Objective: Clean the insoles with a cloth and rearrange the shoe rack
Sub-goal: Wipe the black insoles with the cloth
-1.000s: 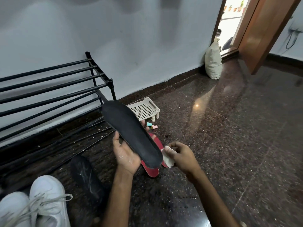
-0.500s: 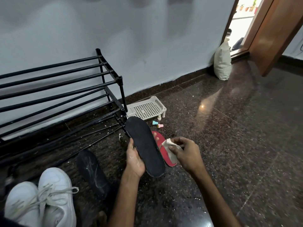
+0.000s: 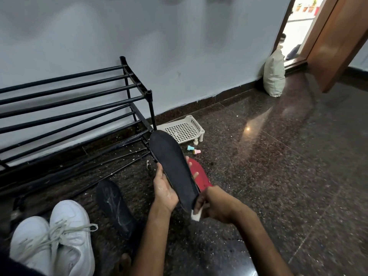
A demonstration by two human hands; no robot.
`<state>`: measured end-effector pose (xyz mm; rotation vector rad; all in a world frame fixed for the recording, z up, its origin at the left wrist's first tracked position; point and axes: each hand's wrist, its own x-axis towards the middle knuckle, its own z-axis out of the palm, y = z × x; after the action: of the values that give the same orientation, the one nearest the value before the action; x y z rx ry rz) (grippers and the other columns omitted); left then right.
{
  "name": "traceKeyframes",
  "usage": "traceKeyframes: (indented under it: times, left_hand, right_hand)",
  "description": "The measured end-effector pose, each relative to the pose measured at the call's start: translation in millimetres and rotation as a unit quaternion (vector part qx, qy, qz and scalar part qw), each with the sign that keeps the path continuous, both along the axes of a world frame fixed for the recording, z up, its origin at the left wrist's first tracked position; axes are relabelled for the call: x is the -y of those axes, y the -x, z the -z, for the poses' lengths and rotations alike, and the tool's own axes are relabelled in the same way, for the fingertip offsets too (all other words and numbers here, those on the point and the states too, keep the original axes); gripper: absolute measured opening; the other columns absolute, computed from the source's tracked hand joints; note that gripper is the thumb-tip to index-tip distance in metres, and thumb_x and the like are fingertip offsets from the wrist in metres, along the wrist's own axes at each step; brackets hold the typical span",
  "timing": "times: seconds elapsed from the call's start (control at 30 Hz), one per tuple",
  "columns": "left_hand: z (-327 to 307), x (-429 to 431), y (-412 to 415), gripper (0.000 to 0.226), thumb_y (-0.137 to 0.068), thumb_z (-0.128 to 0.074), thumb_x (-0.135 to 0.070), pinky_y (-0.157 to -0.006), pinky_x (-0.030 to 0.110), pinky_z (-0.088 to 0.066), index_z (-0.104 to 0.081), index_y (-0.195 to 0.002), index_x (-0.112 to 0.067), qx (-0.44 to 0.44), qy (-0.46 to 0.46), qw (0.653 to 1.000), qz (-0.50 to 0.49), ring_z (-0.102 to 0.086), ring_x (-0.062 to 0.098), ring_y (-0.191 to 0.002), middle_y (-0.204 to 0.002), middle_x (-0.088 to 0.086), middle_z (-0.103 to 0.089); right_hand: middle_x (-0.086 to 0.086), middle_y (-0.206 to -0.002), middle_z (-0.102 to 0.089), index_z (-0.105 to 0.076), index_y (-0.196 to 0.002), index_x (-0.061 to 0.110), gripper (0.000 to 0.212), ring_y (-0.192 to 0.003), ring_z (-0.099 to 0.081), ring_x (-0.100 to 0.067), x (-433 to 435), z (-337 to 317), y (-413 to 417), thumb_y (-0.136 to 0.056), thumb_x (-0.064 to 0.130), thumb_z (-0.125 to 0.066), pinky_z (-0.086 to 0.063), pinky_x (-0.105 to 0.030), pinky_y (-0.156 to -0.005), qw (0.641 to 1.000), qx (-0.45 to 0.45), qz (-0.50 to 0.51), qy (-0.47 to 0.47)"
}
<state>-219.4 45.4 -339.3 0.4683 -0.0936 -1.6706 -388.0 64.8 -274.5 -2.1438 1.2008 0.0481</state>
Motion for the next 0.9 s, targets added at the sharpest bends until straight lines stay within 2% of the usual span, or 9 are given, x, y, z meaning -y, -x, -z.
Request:
traceKeyframes:
  times: [0.1,0.17,0.33,0.4,0.5,0.63,0.73,0.8,0.9]
  left_hand:
    - [-3,0,-2,0.067,-0.098,-0.039,-0.059,-0.118,0.057,-0.023,-0.064,-0.128,-0.004,0.022,0.024,0.999,0.002,-0.049,0.033,-0.127,-0.135,0.017,-0.059]
    - [-3,-2,-5,0.068,-0.098,-0.042,-0.058,-0.117,0.056,-0.025,-0.055,-0.138,-0.006,0.018,0.027,0.999,0.006,-0.047,0.032,-0.131,-0.142,0.017,-0.053]
    - [8,-3,-10,0.072,-0.098,-0.043,-0.058,-0.116,0.05,-0.03,-0.042,-0.147,-0.006,0.022,0.007,1.0,0.007,-0.041,0.03,-0.138,-0.149,0.016,-0.045]
    - [8,-1,-6,0.071,-0.098,-0.041,-0.057,-0.118,0.049,-0.027,-0.045,-0.144,-0.003,0.037,-0.007,0.999,0.003,-0.045,0.032,-0.136,-0.145,0.019,-0.05]
    - [2,1,-2,0.072,-0.097,-0.038,-0.058,-0.117,0.05,-0.027,-0.05,-0.14,-0.001,0.045,-0.011,0.999,-0.003,-0.055,0.034,-0.123,-0.138,0.021,-0.056]
    - [2,1,-8,0.073,-0.096,-0.041,-0.058,-0.117,0.053,-0.027,-0.048,-0.142,-0.001,0.027,-0.006,1.0,-0.004,-0.051,0.034,-0.125,-0.142,0.021,-0.052]
    - [4,-3,-9,0.072,-0.097,-0.039,-0.058,-0.105,0.056,-0.042,-0.047,-0.143,-0.004,0.007,0.008,1.0,-0.01,-0.042,0.034,-0.136,-0.145,0.018,-0.05]
    - [4,-5,-8,0.07,-0.098,-0.039,-0.057,-0.098,0.056,-0.049,-0.048,-0.143,-0.004,-0.007,0.019,1.0,-0.014,-0.045,0.033,-0.135,-0.144,0.017,-0.052]
    - [13,-11,-12,0.069,-0.099,-0.036,-0.057,-0.105,0.054,-0.044,-0.054,-0.138,-0.003,-0.002,0.022,1.0,-0.018,-0.056,0.031,-0.123,-0.141,0.016,-0.055]
  right_hand:
    - [0.001,-0.094,-0.075,-0.078,-0.094,0.02,0.028,-0.084,-0.066,-0.008,5,-6,17,-0.073,0.002,-0.073,-0.05,-0.019,-0.076,0.998,-0.052,0.019,-0.012]
    - [0.007,-0.085,-0.073,-0.078,-0.093,0.019,0.022,-0.075,-0.063,-0.002,11,-12,30,-0.076,0.006,-0.076,-0.046,-0.014,-0.07,0.997,-0.036,0.066,0.003]
    - [0.009,-0.082,-0.069,-0.075,-0.088,0.017,0.01,-0.074,-0.061,0.001,14,-26,28,-0.081,0.011,-0.076,-0.042,-0.007,-0.066,0.957,0.14,0.208,0.143]
    - [0.006,-0.085,-0.072,-0.074,-0.087,0.017,0.011,-0.075,-0.063,-0.003,8,-26,6,-0.082,0.008,-0.07,-0.047,-0.012,-0.068,0.941,0.19,0.198,0.2]
    - [0.001,-0.093,-0.072,-0.073,-0.089,0.02,0.02,-0.084,-0.066,-0.016,-7,-8,-27,-0.08,0.007,-0.062,-0.049,-0.028,-0.074,0.958,0.155,0.108,0.216]
    - [0.001,-0.082,-0.074,-0.075,-0.079,0.019,0.023,-0.077,-0.067,-0.01,-13,14,-29,-0.069,0.003,-0.062,-0.048,-0.023,-0.068,0.972,0.17,0.131,0.1]
    - [0.0,-0.08,-0.075,-0.077,-0.079,0.015,0.031,-0.069,-0.063,0.001,-8,14,-11,-0.069,-0.009,-0.06,-0.052,-0.021,-0.068,0.985,0.145,0.091,0.005]
    - [-0.003,-0.08,-0.075,-0.076,-0.08,0.012,0.026,-0.067,-0.062,-0.002,-3,15,7,-0.07,-0.01,-0.067,-0.054,-0.025,-0.07,0.988,0.125,0.065,-0.066]
    - [-0.005,-0.074,-0.069,-0.072,-0.082,0.005,0.016,-0.065,-0.06,-0.008,4,23,30,-0.073,-0.007,-0.076,-0.052,-0.026,-0.06,0.971,0.158,0.11,-0.14]
